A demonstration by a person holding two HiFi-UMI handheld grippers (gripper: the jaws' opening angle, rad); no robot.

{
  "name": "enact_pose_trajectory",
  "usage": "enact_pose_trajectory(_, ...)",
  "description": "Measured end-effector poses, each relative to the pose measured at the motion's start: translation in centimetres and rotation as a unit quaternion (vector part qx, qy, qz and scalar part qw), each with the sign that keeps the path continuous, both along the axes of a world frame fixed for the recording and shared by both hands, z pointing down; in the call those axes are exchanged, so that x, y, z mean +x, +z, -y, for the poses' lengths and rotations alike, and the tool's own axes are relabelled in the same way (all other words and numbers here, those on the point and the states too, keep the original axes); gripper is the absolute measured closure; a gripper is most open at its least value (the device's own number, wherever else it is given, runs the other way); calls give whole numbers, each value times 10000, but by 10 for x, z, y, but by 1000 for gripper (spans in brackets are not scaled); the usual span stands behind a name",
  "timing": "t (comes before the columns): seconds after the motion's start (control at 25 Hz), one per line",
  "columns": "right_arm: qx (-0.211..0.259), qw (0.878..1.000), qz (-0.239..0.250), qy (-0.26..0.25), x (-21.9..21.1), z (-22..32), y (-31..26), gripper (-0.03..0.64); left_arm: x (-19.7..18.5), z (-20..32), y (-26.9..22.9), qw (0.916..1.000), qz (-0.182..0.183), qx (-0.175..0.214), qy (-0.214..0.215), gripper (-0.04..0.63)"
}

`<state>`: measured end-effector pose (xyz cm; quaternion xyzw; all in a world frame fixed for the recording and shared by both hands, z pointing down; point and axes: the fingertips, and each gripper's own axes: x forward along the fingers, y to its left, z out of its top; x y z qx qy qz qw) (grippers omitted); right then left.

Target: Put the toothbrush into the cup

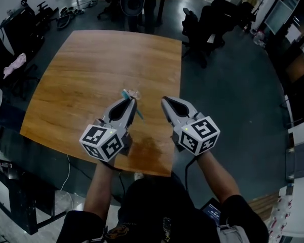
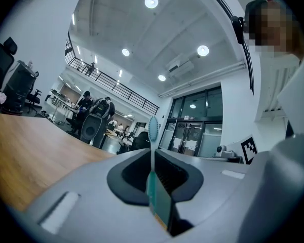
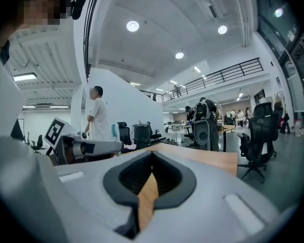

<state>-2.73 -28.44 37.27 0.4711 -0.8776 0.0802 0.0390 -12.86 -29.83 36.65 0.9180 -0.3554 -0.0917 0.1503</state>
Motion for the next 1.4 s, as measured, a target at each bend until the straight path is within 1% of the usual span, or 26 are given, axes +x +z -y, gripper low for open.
enact_pose_trajectory(0.16,-63,10000,29,-66,2,18,10,614,3,17,5,9999,56,-14,-95,566)
enact_pose_trajectory(0.4,-36,9994,179,-305,-3,47,12,614,1,43,5,9991,213,-18,-372,566)
enact_pose_trajectory(0.76,-264,9981,266,-491,1,74,33,614,7,75,21,9975,342,-151,-607,566)
enact_pose_trajectory(1.0,-453,9972,246,-538,5,83,50,614,6,103,34,9961,416,-203,-752,566)
enact_pose_trajectory(1.16,-537,9967,269,-541,3,91,59,614,-2,129,44,9947,464,-239,-889,566)
enact_pose_trajectory(1.4,-752,9955,321,-484,8,101,78,614,-11,164,57,9926,400,-248,-1117,568)
